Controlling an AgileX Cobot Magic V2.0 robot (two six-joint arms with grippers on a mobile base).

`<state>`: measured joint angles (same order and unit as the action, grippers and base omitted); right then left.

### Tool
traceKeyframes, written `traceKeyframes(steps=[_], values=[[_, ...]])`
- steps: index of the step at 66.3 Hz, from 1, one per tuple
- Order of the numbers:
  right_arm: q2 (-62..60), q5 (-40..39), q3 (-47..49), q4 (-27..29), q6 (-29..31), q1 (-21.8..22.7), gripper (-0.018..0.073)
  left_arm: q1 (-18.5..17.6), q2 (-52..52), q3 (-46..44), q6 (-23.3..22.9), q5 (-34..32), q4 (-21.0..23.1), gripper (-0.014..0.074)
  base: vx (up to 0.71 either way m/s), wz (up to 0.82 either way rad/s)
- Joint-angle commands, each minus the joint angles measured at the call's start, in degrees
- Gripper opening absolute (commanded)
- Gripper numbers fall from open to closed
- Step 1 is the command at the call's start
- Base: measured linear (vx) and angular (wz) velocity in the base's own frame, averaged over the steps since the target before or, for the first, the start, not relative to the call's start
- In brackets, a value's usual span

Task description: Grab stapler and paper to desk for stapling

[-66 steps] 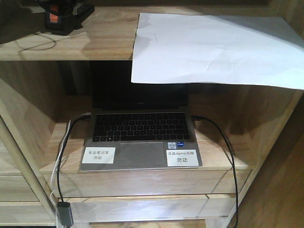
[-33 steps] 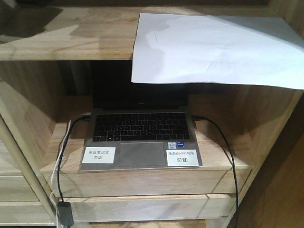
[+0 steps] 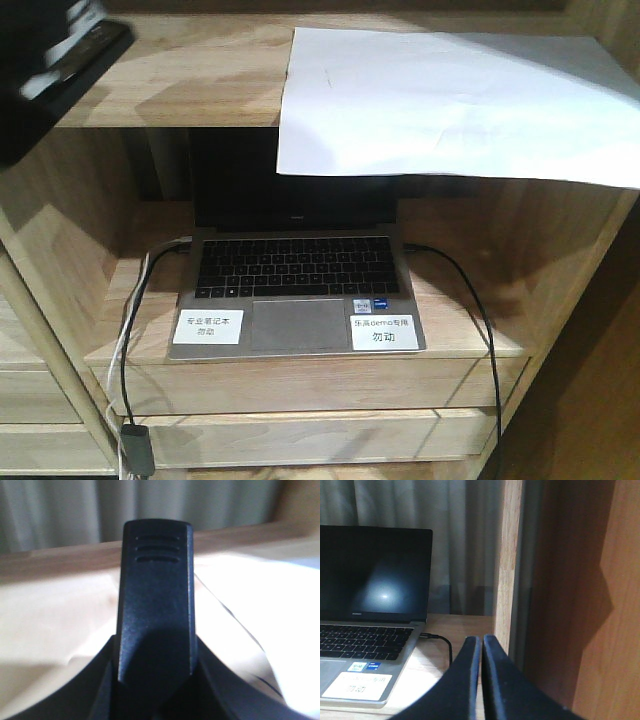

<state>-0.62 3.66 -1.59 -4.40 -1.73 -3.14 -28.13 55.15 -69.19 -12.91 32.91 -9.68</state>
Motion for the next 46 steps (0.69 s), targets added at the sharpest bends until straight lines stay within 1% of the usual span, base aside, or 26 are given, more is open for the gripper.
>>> traceKeyframes(steps=[1, 8, 21, 29, 46], values=[[-0.79, -4.39, -0.22, -0.25, 0.11, 0.27, -0.0009, -0.51, -6.04, 2.72, 1.89, -4.33, 0.51, -0.0008, 0.0, 0.0], [-0.79, -4.39, -0.22, -0.25, 0.11, 0.27, -0.0009, -0.51, -12.33, 8.76, 4.18, -1.54, 0.64, -0.0008, 0.0, 0.0], [-0.79, -4.39, -0.22, -0.25, 0.11, 0.27, -0.0009, -0.51, -22.49, 20.49, 4.18, 0.44, 1.14, -0.0008, 0.0, 0.0], [-0.79, -4.39, -0.22, -0.25, 0.11, 0.27, -0.0009, -0.51, -28.44, 27.43, 6.08, 1.09, 1.34, -0.0008, 0.0, 0.0], [-0.79, -4.39, -0.22, -0.25, 0.11, 0.27, -0.0009, -0.51, -39.23, 38.92, 9.11, 1.5, 6.62, -0.0008, 0.0, 0.0]])
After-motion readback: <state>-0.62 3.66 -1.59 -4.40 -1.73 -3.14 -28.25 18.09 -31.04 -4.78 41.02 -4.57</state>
